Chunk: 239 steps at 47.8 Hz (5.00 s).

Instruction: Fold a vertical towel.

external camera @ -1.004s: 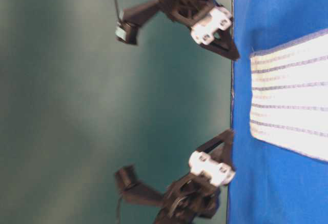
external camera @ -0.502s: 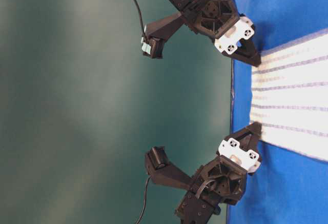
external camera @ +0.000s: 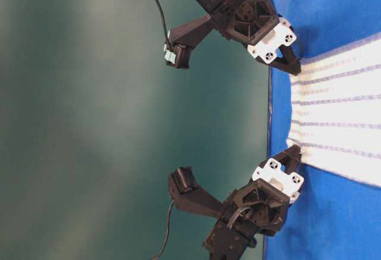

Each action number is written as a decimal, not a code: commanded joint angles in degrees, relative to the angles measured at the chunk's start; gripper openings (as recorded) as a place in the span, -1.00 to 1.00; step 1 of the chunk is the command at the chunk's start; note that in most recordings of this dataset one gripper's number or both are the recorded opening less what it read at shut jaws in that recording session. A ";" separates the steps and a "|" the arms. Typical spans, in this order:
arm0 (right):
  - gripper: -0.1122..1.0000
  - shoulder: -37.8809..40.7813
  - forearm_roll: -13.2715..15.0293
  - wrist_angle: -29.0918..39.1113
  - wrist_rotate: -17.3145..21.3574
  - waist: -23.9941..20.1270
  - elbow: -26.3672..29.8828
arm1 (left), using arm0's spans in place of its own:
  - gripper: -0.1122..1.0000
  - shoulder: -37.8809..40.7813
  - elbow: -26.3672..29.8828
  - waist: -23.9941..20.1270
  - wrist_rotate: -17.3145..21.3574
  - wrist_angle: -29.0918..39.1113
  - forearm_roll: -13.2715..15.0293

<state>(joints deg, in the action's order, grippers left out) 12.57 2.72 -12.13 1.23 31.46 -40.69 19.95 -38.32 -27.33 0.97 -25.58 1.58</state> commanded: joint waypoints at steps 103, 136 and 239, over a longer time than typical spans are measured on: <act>-0.65 -20.21 -9.84 6.50 0.00 -31.11 -9.84 | -0.72 -19.25 -10.11 29.88 -0.97 12.04 0.09; -0.65 -15.12 -14.15 4.83 0.00 -35.60 -7.91 | -0.72 -16.26 -8.44 32.78 -1.05 9.84 0.09; 0.31 -88.77 -6.15 21.88 0.09 -27.95 -34.19 | 0.30 -99.32 -39.02 27.77 -2.72 35.07 0.00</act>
<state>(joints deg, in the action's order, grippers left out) -75.85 -2.72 10.20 1.14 2.81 -74.71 -78.13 -76.99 0.70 -1.49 9.67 1.58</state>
